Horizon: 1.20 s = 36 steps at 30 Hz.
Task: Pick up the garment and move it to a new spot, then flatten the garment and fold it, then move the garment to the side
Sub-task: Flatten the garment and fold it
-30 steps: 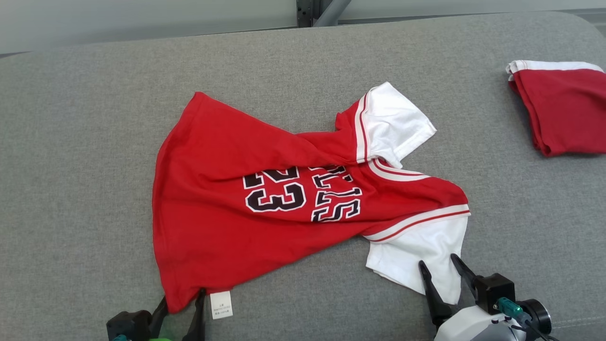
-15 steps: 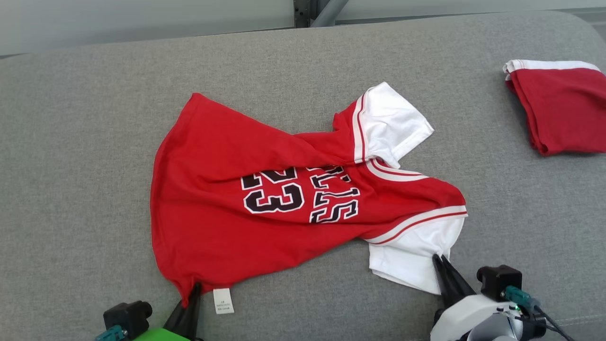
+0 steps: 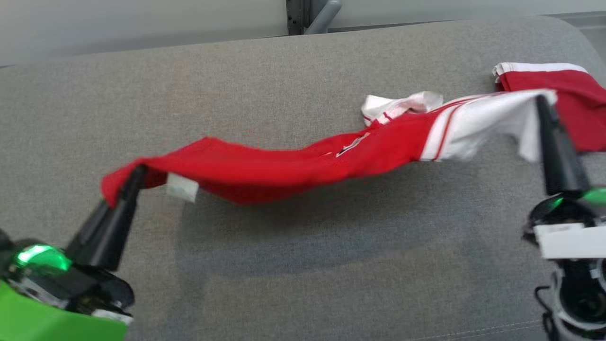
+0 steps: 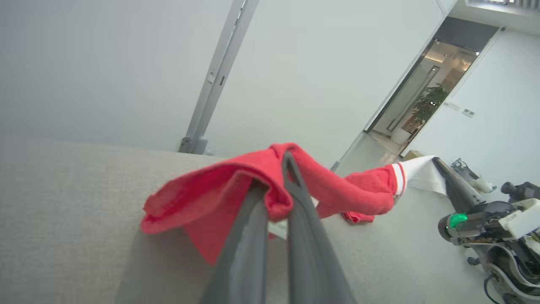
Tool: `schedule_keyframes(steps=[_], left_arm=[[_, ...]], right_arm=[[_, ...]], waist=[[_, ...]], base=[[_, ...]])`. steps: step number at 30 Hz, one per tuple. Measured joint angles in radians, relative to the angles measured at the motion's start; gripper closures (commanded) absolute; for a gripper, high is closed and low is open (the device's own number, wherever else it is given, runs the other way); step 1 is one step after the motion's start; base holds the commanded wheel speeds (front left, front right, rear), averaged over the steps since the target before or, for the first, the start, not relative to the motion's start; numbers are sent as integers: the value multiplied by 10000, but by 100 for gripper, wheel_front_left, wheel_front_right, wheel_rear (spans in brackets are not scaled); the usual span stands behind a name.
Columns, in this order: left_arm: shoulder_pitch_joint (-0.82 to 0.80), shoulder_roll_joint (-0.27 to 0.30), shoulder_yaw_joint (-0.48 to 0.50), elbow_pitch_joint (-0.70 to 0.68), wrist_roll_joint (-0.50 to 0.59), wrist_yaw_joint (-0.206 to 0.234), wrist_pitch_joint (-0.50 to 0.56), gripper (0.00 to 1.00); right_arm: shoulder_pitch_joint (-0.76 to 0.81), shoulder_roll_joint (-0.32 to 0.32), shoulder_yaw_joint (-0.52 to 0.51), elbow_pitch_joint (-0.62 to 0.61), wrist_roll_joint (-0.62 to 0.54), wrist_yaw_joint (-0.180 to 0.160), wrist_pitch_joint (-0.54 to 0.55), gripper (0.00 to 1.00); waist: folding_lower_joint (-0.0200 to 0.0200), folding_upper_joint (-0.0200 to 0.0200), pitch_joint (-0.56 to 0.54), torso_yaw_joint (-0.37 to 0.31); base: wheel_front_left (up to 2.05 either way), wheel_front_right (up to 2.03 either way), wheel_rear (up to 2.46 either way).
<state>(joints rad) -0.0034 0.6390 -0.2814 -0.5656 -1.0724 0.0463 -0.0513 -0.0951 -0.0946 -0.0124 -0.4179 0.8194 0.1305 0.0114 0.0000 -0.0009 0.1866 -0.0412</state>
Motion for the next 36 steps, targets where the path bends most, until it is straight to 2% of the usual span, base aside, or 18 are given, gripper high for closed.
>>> schedule_keyframes(steps=[3,5,7,10,11,12,13,15,19,22,26,30,32,34,36], left_arm=[[-890,416,961,-882,-708,140,385,100],[-1805,823,1455,-915,-849,251,732,100],[-2882,978,1563,-648,-1112,251,1095,100],[-4711,1087,1285,359,-1083,213,1630,100],[-4711,1087,1285,359,-1083,213,1630,100],[-5947,930,849,1175,-991,140,1996,100],[-5947,930,849,1175,-991,140,1996,100],[-7208,616,366,2159,-802,79,2268,100],[-9601,-107,-466,4508,117,-313,2351,100],[-11336,-675,-784,6487,1037,-639,1674,100],[-12991,-1313,-988,8769,2161,-1106,84,100],[-13555,-1576,-1513,10349,2861,-1526,-1104,100],[-13477,-1638,-1716,10859,2851,-1628,-1444,100],[-13039,-1605,-2000,11114,2888,-1705,-1739,100],[-11564,-1517,-2178,11108,2800,-1739,-2006,100]], right_arm=[[-838,-12,-986,-878,81,0,347,100],[-1775,40,-1498,-907,-71,0,644,100],[-2998,150,-1837,-493,-303,2,905,100],[-5090,259,-1998,757,-930,2,1208,100],[-5090,259,-1998,757,-930,2,1208,100],[-6440,326,-1916,1701,-1551,2,1383,100],[-6440,326,-1916,1701,-1551,2,1383,100],[-7753,382,-1770,2748,-1925,2,1425,100],[-10068,433,-1524,4794,-2938,0,1078,100],[-11645,453,-1436,6347,-3626,2,290,100],[-13223,460,-1373,8146,-3986,2,-1158,100],[-13782,439,-598,9037,-4146,0,-2136,100],[-13508,420,134,9122,-4961,2,-2345,100],[-12704,453,508,9123,-4926,12,-2456,100],[-10825,236,1041,8920,-4830,6,-2562,100]], waist=[[0,0,214,12],[0,0,422,22],[0,0,665,27],[0,0,1095,26],[0,0,1095,26],[0,0,1410,29],[0,0,1410,29],[0,0,1738,42],[2,0,2377,106],[3,0,2805,172],[3,0,3241,236],[3,0,3492,212],[3,0,3534,129],[3,0,3513,38],[3,0,3349,-57]], base=[[0,0,0],[0,0,0],[0,0,0],[0,0,0],[0,0,0],[0,0,0],[0,0,0],[0,0,0],[0,0,0],[0,0,0],[0,0,0],[0,0,0],[0,0,0],[0,0,0],[0,0,0]])
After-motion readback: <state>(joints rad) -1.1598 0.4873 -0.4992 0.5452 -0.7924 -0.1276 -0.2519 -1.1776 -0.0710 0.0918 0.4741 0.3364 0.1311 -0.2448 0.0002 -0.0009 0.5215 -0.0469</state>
